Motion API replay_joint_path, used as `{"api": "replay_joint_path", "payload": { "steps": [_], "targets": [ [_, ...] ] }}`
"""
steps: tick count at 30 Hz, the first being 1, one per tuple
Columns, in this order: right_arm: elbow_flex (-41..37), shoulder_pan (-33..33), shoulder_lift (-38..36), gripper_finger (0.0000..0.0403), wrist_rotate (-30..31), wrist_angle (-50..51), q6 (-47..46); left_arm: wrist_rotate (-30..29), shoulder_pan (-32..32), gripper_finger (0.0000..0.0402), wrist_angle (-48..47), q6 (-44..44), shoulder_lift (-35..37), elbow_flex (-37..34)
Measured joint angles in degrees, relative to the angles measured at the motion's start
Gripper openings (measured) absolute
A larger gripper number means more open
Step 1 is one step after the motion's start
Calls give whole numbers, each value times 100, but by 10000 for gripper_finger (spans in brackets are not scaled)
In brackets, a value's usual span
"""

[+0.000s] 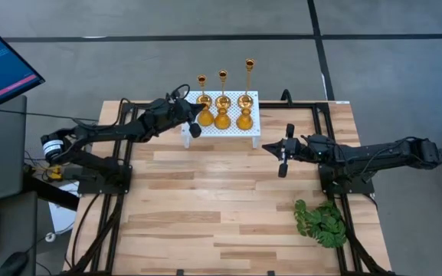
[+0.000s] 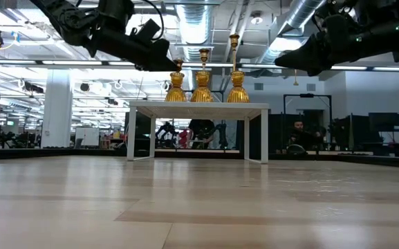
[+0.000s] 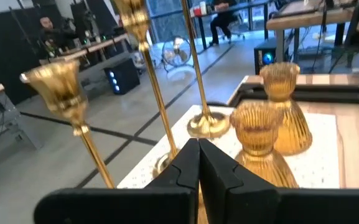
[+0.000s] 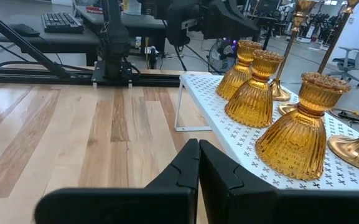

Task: Pick & Place candle stick holders
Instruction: Adjust the orange candle holders to properly align them

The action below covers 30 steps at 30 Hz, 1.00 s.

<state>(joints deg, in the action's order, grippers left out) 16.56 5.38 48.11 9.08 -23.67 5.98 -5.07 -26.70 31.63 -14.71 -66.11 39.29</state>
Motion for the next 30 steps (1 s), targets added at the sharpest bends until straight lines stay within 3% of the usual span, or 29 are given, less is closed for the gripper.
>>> {"api": "replay_joint_path", "payload": {
  "steps": [17,30],
  "targets": [
    [2,-2,0,0,0,12,0,-476,53,3,-335,-1,18,13],
    [2,-4,-1,0,0,12,0,-1085,498,3,-1225,-3,605,-2]
  ]
}}
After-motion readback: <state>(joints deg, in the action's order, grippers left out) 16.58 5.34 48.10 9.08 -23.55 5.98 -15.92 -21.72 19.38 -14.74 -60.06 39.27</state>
